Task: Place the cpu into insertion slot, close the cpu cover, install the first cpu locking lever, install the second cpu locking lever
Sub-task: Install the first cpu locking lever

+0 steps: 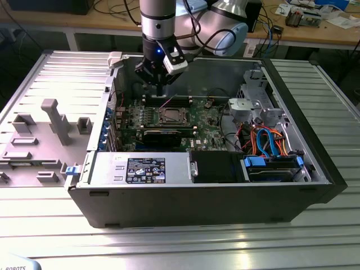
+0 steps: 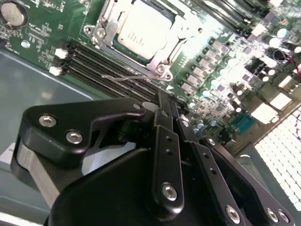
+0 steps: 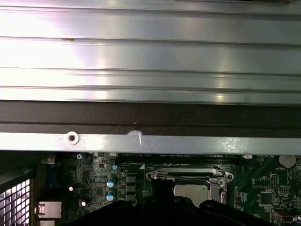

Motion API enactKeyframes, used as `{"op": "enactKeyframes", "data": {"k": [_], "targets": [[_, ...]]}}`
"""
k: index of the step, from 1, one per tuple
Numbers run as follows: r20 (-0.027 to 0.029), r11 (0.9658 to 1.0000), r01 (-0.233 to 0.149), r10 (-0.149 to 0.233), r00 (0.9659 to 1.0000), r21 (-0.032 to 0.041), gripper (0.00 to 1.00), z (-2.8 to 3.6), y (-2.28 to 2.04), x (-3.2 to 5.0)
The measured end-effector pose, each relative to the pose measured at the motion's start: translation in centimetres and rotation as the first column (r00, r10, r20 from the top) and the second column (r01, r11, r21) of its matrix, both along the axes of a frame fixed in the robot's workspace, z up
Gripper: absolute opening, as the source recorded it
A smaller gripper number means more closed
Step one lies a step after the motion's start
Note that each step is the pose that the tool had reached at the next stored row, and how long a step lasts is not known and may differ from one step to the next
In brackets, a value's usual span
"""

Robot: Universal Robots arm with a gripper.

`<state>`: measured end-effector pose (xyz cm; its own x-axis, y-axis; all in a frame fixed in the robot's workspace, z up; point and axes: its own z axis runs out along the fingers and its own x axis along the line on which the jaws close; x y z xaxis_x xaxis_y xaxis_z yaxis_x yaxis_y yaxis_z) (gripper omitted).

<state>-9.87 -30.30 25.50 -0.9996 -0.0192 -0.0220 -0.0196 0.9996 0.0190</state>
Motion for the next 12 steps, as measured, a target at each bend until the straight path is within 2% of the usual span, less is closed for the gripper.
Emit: {"op": "enactKeyframes", "data": {"k": [2,3,6,12], "targets": [[0.0000,1.0000,0.000,0.000,1.0000,0.0099,0.11,-0.14,0.01,0.33],[0.0002,0.9999,0.000,0.000,1.0000,0.0114,0.11,-0.31,0.01,0.60],[0.0001,1.0000,0.000,0.000,1.0000,0.0083,0.11,-0.65,0.01,0.72],[0.0000,0.9999,0.014,-0.014,0.9999,0.0090,0.11,-1.19,0.03,1.18]]}}
